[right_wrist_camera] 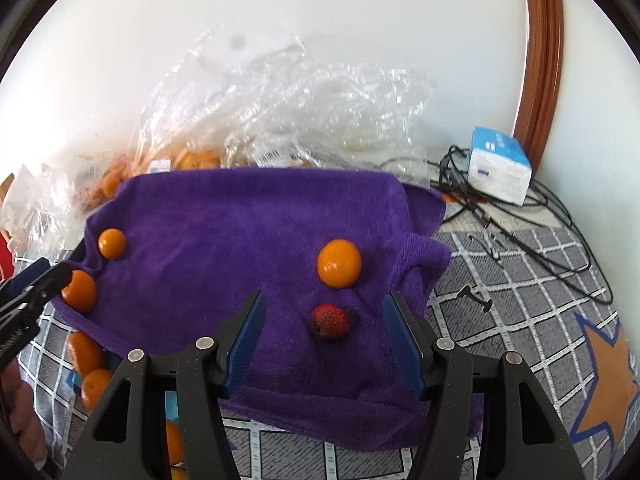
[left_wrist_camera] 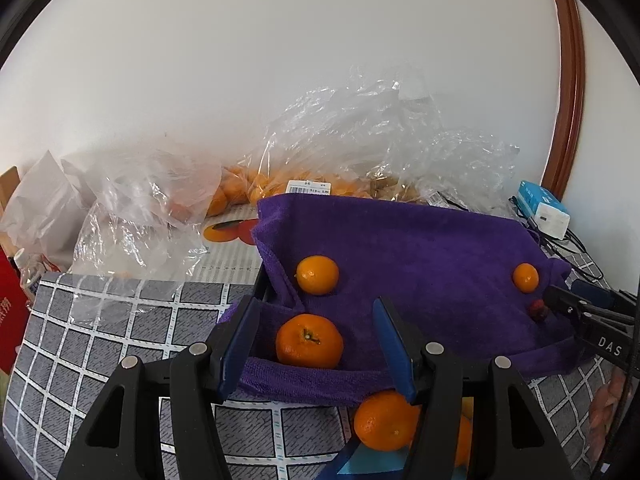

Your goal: Organize fruits

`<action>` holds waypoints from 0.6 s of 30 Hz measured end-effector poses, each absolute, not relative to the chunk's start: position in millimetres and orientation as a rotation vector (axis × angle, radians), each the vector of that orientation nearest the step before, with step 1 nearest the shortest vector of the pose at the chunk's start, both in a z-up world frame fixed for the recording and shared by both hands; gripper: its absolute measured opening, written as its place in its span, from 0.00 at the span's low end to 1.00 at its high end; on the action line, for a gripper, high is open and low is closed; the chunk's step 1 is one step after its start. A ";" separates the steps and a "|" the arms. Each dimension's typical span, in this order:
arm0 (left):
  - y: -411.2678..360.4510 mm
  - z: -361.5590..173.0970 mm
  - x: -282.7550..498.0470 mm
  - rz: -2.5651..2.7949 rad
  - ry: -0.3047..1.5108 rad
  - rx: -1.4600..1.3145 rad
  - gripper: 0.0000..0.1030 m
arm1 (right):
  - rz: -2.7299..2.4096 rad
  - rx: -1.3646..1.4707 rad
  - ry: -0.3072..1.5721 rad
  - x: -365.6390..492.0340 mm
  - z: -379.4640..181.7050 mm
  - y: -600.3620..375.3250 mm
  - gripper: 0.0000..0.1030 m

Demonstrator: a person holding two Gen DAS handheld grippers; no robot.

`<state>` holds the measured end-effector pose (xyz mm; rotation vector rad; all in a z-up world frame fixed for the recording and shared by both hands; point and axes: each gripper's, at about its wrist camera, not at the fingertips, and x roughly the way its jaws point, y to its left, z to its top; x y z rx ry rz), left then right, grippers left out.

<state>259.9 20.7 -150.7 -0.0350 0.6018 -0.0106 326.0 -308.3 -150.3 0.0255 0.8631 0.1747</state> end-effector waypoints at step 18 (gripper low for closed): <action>50.1 -141.1 183.2 -0.012 0.671 -0.018 0.55 | 0.205 0.030 0.875 249.3 -127.6 -311.1 0.59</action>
